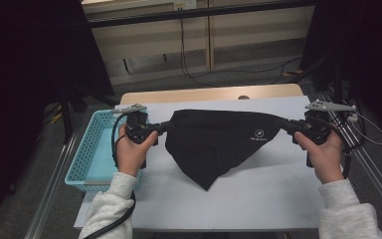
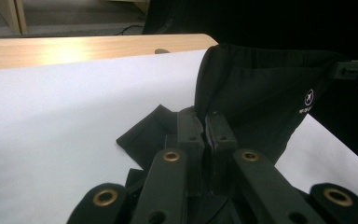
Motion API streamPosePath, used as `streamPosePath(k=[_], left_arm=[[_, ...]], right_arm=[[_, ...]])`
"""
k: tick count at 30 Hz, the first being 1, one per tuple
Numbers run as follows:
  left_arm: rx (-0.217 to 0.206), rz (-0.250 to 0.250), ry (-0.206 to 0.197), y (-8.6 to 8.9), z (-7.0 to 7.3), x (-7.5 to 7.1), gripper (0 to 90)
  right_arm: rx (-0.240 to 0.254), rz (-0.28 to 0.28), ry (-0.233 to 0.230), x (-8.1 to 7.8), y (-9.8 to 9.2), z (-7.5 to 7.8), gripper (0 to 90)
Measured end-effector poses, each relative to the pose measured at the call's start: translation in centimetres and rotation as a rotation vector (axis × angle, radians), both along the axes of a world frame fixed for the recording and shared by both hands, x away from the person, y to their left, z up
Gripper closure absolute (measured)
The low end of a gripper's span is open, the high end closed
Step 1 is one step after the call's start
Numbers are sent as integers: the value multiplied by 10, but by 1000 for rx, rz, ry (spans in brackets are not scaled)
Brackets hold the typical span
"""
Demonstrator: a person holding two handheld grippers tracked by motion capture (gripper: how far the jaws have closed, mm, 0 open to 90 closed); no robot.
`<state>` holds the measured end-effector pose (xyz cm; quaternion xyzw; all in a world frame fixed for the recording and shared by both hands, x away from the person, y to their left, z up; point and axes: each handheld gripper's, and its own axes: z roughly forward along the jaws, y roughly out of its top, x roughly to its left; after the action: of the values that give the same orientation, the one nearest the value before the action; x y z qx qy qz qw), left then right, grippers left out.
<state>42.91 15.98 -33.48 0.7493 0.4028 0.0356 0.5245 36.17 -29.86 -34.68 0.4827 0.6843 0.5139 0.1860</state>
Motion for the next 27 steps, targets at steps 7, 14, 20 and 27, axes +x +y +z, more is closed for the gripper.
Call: streamPosePath(k=[7, 14, 20, 27], left_arm=[[3, 5, 9, 0, -2, 0, 870], [12, 5, 24, 1, -6, -2, 869], [21, 28, 51, 5, -15, 7, 870], [28, 35, 91, 0, -24, 24, 870]], right_arm=[[-4, 6, 8, -1, 2, -5, 870], [-11, 13, 17, -1, 3, -12, 870], [-41, 23, 25, 5, 7, -20, 869], [-57, 13, 38, 17, 9, -25, 869]])
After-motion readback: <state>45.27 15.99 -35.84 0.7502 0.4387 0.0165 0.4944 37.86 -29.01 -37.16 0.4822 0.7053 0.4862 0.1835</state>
